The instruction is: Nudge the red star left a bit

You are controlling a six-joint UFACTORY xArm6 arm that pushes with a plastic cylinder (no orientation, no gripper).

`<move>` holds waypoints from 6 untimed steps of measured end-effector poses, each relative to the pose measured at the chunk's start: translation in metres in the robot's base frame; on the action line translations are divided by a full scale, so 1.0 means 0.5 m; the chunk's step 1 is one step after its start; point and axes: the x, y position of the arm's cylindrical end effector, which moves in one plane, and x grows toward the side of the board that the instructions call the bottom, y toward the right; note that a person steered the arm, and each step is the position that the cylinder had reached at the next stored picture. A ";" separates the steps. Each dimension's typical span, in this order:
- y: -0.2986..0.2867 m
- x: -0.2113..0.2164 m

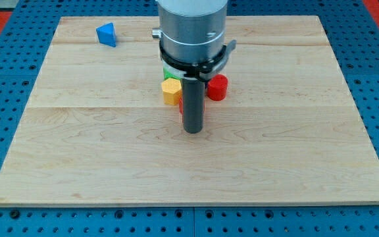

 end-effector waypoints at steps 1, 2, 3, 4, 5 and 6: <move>0.038 0.000; 0.063 -0.013; 0.073 -0.028; 0.057 -0.032; 0.055 -0.065; 0.049 -0.081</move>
